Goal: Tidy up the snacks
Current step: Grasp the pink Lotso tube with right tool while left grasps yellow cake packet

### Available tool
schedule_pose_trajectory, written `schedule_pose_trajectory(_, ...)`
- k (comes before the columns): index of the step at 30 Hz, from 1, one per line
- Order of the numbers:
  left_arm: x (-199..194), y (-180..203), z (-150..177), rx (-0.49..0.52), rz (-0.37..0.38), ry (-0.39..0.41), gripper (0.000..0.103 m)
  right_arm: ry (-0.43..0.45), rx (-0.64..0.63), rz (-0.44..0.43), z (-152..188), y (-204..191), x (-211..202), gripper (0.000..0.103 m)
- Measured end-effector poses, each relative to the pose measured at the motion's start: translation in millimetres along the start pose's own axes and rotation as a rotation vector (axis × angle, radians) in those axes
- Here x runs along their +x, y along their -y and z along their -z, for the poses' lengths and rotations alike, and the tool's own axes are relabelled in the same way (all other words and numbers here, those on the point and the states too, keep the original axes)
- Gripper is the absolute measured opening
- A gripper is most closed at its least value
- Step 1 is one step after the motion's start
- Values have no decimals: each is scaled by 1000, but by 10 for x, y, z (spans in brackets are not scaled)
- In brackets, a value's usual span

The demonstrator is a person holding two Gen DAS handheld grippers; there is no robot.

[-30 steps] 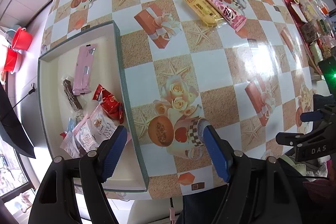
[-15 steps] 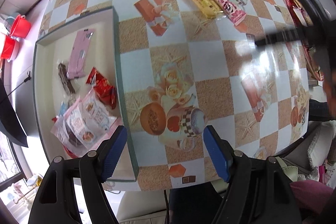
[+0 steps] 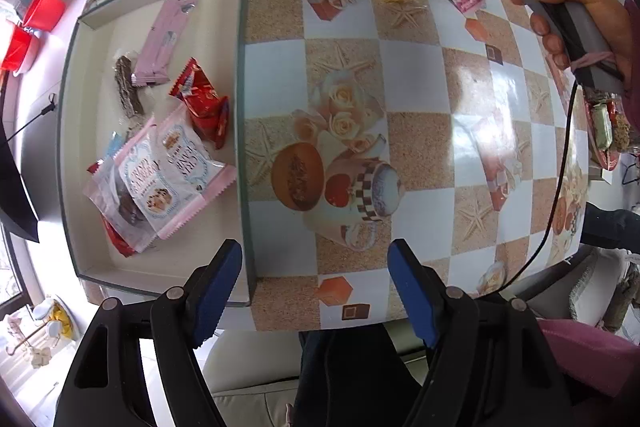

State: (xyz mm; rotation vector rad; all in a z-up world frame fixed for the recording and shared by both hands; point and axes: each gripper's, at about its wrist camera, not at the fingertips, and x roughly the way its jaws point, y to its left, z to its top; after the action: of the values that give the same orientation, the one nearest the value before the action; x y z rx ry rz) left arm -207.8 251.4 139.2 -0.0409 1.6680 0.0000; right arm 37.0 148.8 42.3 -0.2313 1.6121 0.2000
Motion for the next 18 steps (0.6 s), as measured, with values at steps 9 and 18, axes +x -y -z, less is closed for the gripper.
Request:
schedule_pose_trajectory(9,-248,61,-658,-18,18,95,79,17,-60,-34,235,2,-196,24)
schedule_pose_trajectory(18,1,458,-1850,-125,38,186,81,-68,111,-166,1703,637,-109,24)
